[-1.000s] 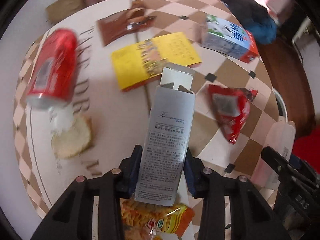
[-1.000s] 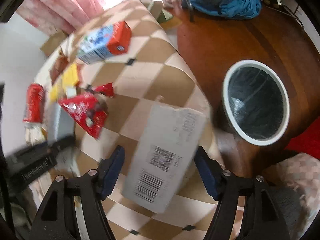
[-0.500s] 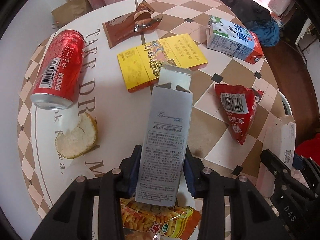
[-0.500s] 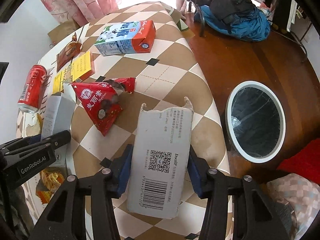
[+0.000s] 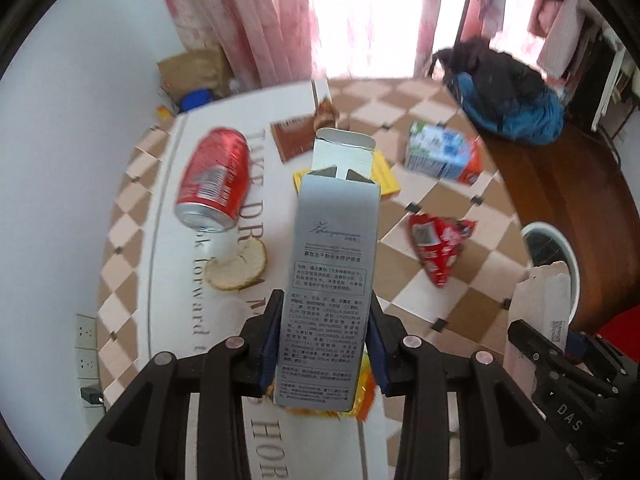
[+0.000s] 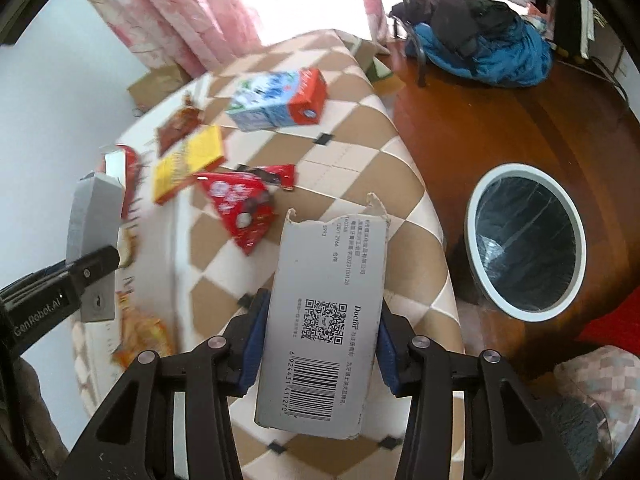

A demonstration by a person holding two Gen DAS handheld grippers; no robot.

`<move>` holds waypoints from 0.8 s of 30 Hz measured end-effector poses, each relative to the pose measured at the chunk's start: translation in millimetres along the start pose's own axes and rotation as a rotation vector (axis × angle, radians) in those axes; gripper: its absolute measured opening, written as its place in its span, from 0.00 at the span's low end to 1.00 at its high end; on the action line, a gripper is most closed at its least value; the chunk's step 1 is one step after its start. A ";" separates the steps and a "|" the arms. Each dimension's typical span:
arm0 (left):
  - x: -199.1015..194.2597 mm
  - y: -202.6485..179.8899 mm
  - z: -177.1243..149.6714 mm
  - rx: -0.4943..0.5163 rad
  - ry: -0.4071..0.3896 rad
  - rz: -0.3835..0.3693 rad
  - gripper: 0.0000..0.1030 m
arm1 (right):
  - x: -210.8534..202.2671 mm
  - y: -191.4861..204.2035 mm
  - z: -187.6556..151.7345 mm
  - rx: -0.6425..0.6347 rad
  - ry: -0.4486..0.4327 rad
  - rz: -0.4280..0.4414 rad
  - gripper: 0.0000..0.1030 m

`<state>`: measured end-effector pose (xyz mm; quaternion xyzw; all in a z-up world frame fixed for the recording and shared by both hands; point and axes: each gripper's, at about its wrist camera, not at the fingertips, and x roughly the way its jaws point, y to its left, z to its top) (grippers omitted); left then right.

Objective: Collect trash
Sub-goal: 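Carry both white boxes over the white bin and open both tools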

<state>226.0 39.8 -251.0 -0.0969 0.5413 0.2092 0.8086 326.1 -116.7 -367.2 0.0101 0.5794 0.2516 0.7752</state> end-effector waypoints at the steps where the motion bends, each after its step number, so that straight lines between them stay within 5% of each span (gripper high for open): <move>1: -4.9 -3.3 1.7 -0.003 -0.009 -0.004 0.33 | -9.5 -1.4 -1.5 -0.003 -0.011 0.019 0.48; 7: -46.8 -26.6 7.7 -0.003 -0.094 -0.055 0.33 | -68.9 -21.8 1.2 -0.006 -0.096 0.069 0.48; 14: -78.5 -110.6 24.2 0.076 -0.156 -0.187 0.33 | -143.5 -91.4 14.8 0.018 -0.199 0.050 0.48; 19: -47.8 -181.3 42.3 0.124 -0.077 -0.314 0.33 | -163.7 -169.8 25.3 0.046 -0.211 -0.058 0.48; 24: 7.8 -247.2 54.9 0.146 0.061 -0.425 0.33 | -140.1 -252.4 31.4 0.104 -0.119 -0.112 0.48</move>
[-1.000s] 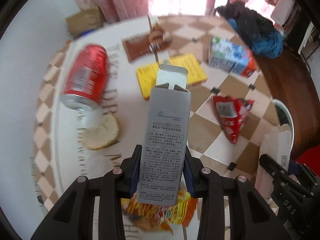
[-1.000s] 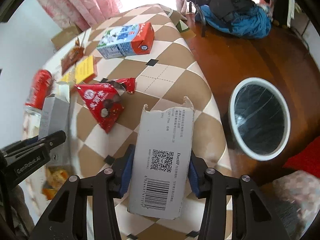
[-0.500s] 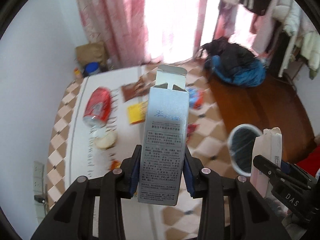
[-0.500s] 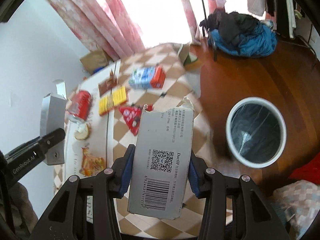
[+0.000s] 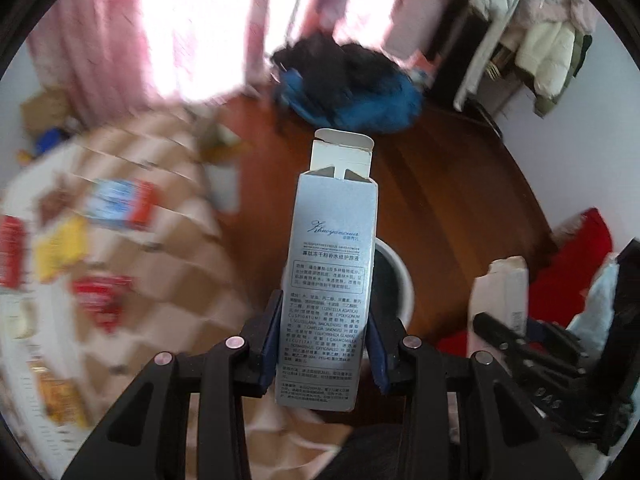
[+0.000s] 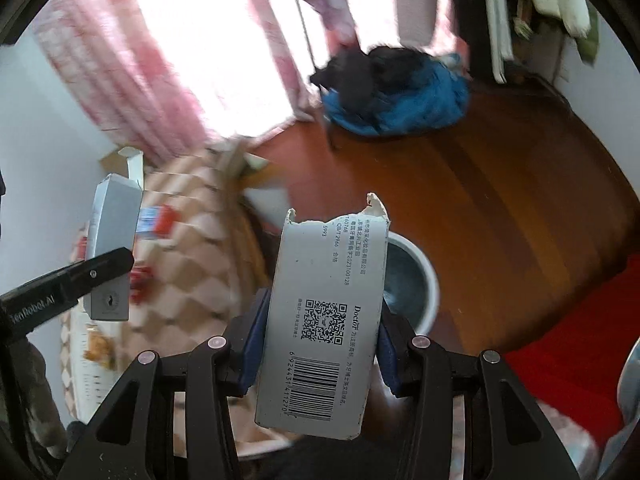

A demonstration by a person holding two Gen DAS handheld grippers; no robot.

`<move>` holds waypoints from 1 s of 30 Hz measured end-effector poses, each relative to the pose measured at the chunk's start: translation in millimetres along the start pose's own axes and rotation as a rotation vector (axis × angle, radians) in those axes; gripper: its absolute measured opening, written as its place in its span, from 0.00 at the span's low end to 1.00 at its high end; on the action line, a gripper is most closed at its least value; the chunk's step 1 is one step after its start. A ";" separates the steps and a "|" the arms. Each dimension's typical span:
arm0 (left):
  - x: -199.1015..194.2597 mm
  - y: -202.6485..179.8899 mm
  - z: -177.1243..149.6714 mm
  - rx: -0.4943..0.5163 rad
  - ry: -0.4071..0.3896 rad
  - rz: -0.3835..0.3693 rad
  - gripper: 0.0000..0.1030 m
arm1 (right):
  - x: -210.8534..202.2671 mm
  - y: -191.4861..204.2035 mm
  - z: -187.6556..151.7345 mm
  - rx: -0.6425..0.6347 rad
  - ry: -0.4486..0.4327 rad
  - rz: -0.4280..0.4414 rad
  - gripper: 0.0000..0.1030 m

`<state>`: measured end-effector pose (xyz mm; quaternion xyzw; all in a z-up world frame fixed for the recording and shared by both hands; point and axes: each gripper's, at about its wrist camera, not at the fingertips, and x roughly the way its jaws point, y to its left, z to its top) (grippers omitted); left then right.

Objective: Collect trash
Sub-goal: 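Carry both white boxes over the white bin and open both tools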

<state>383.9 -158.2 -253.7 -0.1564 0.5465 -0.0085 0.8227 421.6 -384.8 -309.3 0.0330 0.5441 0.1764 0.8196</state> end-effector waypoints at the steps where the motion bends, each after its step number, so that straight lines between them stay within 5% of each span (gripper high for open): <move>1: 14.8 -4.6 3.9 -0.002 0.027 -0.012 0.33 | 9.8 -14.1 2.0 0.010 0.023 -0.006 0.48; 12: 143.6 -15.1 33.8 -0.061 0.259 -0.052 0.36 | 125.3 -83.6 31.3 0.034 0.209 0.001 0.48; 16: 156.8 -7.8 31.9 -0.087 0.263 -0.022 0.85 | 167.1 -90.1 35.0 0.032 0.260 0.007 0.50; 18: 156.8 -1.5 28.6 -0.087 0.249 0.002 0.86 | 180.2 -92.7 33.9 0.032 0.266 0.003 0.51; 20: 156.2 -3.8 25.4 -0.053 0.237 0.065 0.97 | 191.5 -95.3 30.8 0.045 0.273 -0.004 0.62; 22: 156.8 -4.2 20.8 -0.021 0.220 0.123 0.99 | 198.2 -102.1 25.6 0.065 0.281 -0.010 0.97; 30: 166.3 -6.1 -0.4 0.048 0.157 0.271 0.99 | 209.5 -118.3 -2.5 0.104 0.344 -0.200 1.00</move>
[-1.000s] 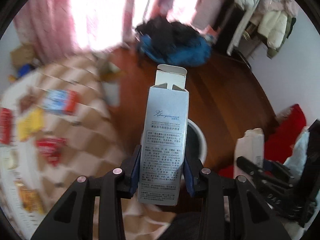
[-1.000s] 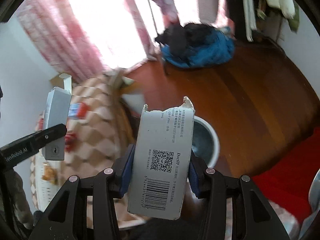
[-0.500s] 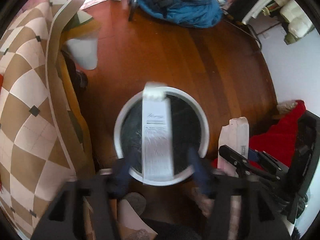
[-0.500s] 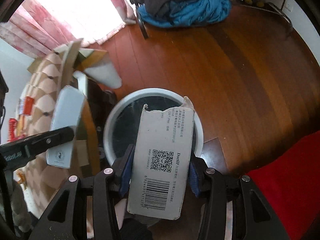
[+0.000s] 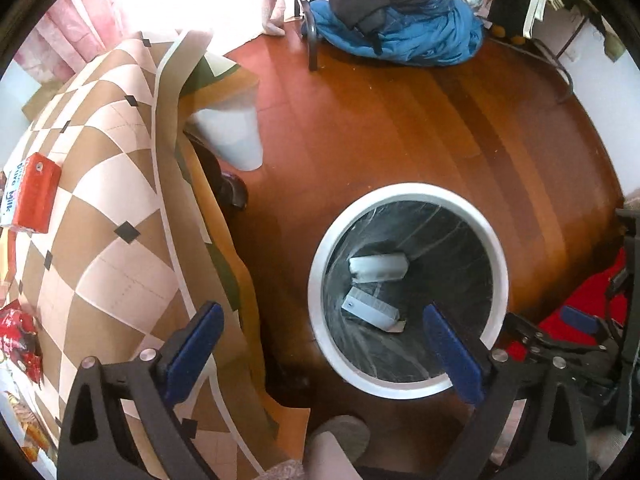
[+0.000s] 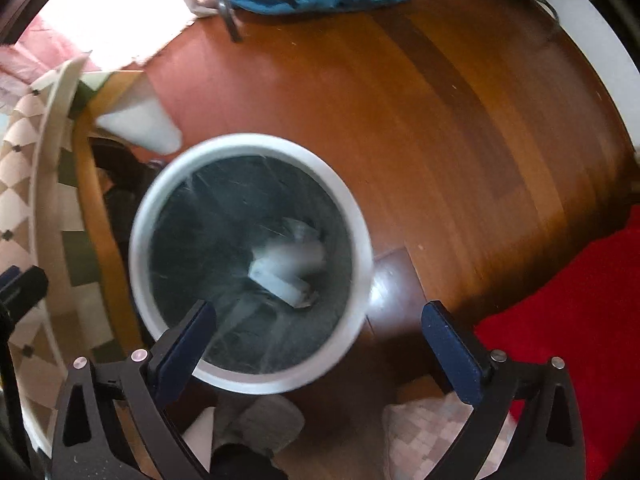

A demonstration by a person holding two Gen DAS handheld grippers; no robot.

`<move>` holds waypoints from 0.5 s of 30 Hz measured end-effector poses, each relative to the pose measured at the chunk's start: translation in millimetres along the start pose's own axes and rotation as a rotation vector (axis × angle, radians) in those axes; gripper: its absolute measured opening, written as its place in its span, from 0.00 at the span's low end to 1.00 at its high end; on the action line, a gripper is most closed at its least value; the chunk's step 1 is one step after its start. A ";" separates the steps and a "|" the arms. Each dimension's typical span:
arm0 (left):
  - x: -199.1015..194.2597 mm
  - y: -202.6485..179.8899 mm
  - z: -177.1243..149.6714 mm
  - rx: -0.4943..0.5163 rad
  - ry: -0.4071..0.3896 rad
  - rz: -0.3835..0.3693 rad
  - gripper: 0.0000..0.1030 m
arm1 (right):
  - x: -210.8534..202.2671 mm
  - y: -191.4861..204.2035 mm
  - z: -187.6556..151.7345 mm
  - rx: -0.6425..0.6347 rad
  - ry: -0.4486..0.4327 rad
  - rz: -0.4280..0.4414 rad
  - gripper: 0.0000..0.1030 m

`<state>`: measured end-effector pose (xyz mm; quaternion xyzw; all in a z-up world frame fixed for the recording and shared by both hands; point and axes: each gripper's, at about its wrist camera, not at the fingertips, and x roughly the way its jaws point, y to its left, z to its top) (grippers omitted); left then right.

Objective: Collect trash
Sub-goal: 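Carry both white boxes over the white bin and open both tools, then grasp the red Coca-Cola can with the left tool while the right tool grasps the milk carton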

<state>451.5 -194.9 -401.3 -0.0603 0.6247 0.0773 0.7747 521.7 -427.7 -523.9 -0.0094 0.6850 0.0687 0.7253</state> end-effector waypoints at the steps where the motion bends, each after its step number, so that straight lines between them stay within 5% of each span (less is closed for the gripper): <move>1: 1.5 -0.9 -1.5 0.003 0.005 0.003 0.99 | 1.6 -2.3 -4.1 0.006 0.005 -0.016 1.00; 15: -25.2 -8.3 -10.0 0.002 -0.031 -0.018 0.99 | -30.2 -6.2 -18.8 0.043 -0.033 -0.059 1.00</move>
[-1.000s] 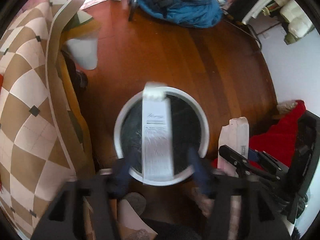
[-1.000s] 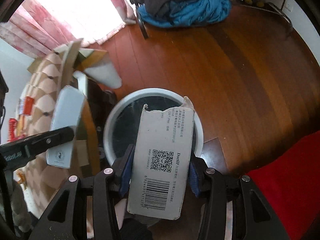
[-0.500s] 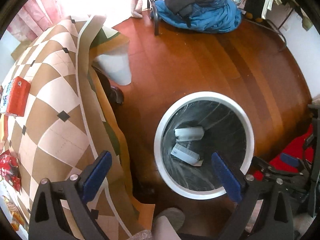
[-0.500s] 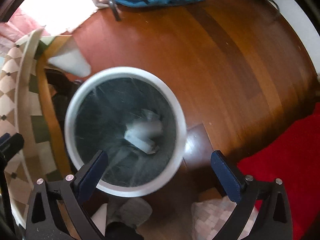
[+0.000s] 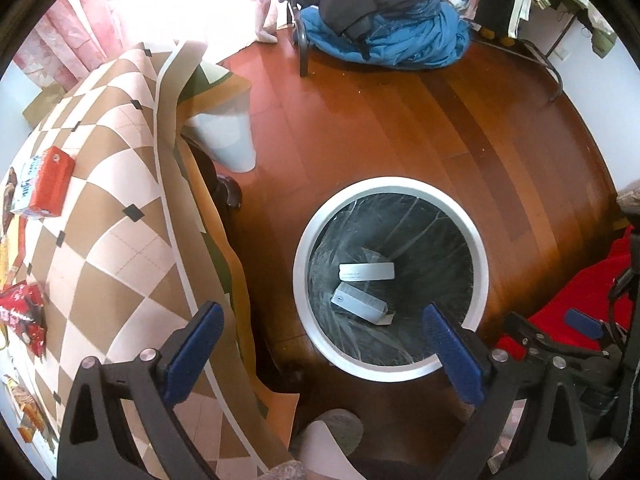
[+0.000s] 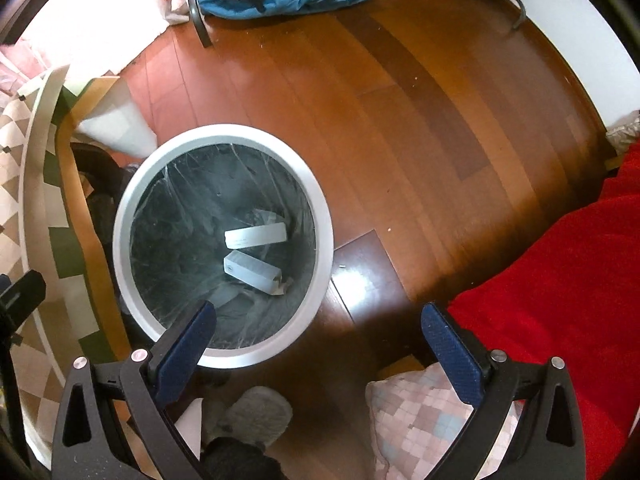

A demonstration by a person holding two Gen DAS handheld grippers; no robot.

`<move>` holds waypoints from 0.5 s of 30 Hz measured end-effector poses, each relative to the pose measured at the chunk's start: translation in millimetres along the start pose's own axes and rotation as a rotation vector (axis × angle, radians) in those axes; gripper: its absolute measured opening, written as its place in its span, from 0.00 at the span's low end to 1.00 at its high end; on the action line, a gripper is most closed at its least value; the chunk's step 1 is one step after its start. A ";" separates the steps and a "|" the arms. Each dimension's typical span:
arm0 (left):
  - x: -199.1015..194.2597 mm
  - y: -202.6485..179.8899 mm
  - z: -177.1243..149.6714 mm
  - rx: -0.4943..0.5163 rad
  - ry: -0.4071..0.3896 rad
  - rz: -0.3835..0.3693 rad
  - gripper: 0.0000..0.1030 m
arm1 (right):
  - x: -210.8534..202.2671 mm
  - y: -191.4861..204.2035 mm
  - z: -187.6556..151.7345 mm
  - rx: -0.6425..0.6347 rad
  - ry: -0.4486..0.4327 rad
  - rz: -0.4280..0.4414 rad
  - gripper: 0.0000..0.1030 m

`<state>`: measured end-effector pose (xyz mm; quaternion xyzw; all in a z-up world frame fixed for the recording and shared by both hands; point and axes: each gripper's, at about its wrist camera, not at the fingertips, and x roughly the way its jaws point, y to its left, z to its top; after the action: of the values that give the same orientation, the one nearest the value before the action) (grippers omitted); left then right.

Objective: Collect trash
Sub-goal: 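Grasp the red Coca-Cola can with the left tool while the right tool grasps the milk carton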

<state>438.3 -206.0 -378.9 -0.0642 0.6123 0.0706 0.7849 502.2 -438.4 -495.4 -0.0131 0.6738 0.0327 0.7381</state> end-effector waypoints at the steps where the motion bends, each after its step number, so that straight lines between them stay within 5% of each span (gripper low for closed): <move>1: -4.3 0.3 -1.1 0.000 -0.006 -0.001 0.99 | -3.7 -0.2 -1.0 0.002 -0.004 0.000 1.00; 15: -105.5 20.8 -12.0 -0.049 -0.139 -0.011 0.99 | -121.1 -2.5 -26.4 0.035 -0.169 0.066 1.00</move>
<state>397.6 -191.3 -279.7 -0.0818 0.5541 0.0853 0.8240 465.3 -446.3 -377.3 0.0249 0.6095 0.0462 0.7910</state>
